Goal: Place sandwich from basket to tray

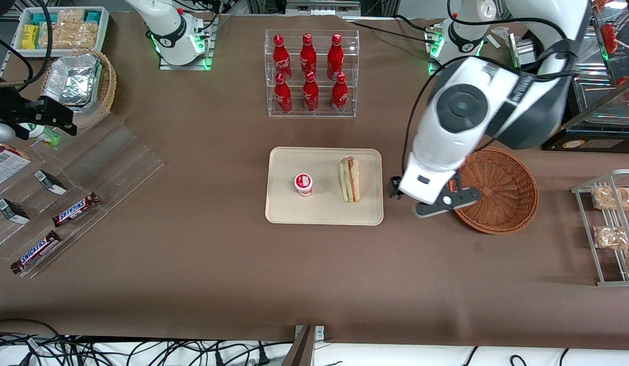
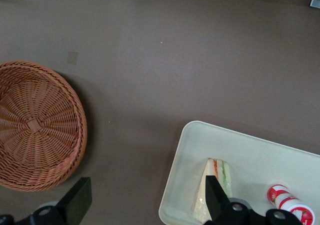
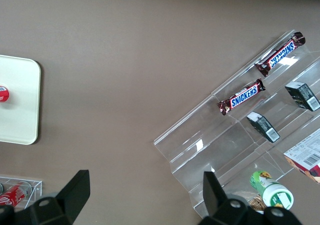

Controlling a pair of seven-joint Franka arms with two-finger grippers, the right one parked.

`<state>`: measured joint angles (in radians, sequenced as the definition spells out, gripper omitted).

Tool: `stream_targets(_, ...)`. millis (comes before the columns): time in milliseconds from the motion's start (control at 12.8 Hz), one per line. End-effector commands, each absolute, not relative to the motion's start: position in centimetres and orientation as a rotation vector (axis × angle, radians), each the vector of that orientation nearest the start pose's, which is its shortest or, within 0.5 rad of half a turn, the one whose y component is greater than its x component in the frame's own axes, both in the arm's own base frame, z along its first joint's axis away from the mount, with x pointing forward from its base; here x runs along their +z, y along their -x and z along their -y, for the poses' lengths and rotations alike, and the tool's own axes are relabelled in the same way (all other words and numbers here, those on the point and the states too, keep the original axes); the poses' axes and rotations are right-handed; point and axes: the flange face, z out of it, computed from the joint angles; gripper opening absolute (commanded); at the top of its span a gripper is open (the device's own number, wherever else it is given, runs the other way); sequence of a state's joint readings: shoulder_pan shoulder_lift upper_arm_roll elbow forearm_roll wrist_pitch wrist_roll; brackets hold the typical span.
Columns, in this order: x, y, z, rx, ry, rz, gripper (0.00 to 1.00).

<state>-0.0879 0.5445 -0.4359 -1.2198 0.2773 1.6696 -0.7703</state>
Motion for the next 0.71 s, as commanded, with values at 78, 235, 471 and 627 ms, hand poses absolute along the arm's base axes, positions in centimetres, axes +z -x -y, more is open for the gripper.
stream_targets(78, 51.3, -67.4, 17.2, 0.166, 3.104, 0.147, 1.00)
stream_targets(235, 51.4, -68.1, 13.5, 0.175, 3.100, 0.041, 1.00)
stream_targets(471, 51.0, -68.6, 10.0, 0.207, 3.159, -0.116, 1.00)
stream_targets(627, 50.9, -68.8, 8.8, 0.207, 3.159, -0.178, 1.00)
